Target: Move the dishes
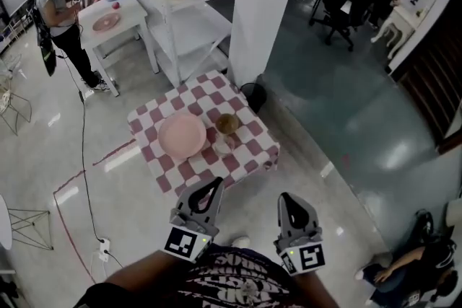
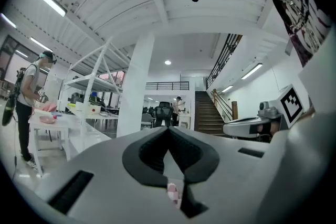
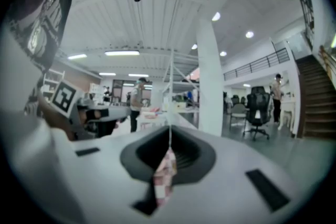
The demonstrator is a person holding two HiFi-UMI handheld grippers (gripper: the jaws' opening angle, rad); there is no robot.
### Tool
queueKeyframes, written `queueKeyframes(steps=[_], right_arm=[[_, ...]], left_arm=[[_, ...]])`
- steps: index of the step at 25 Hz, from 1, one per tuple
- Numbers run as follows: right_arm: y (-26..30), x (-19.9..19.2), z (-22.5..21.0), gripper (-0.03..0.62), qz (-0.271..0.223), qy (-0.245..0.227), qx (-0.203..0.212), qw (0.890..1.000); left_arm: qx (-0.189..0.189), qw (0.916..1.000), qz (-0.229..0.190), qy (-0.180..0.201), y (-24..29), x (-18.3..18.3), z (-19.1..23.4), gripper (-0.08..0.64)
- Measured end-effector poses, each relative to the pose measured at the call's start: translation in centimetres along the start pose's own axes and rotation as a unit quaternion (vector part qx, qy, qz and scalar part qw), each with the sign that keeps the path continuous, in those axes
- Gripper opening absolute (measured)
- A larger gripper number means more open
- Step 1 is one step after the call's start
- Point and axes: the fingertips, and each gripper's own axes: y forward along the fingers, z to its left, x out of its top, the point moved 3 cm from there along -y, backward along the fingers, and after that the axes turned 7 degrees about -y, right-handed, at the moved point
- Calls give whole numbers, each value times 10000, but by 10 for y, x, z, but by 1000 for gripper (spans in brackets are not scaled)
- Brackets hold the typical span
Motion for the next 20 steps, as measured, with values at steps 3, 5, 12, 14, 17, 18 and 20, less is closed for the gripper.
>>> queueKeyframes(steps=[3, 5, 12, 14, 17, 18, 20], right_arm=[[-26, -9, -30, 35, -2, 17, -6, 10000], [-37, -14, -44, 35, -62, 71, 19, 10000], [-37, -27, -62, 35, -96, 394, 368, 9985], [-30, -27, -65, 35, -139, 421, 437, 9981], [-14, -32, -70, 35, -110, 425, 560, 9975], [-9, -36, -72, 35, -53, 397, 610, 9973], [3, -48, -75, 35, 122, 337, 698, 9969]], left_arm=[[110, 9999, 79, -46, 9, -12, -33, 31], [182, 9997, 142, -49, 14, -17, -47, 31], [450, 9984, 300, 174, 22, -21, -59, 31], [685, 9965, 436, 186, 25, -25, -48, 31], [928, 9939, 591, 47, 34, -38, -30, 31], [980, 9932, 631, -49, 40, -44, -24, 31], [1073, 9912, 713, -312, 55, -55, -10, 31]])
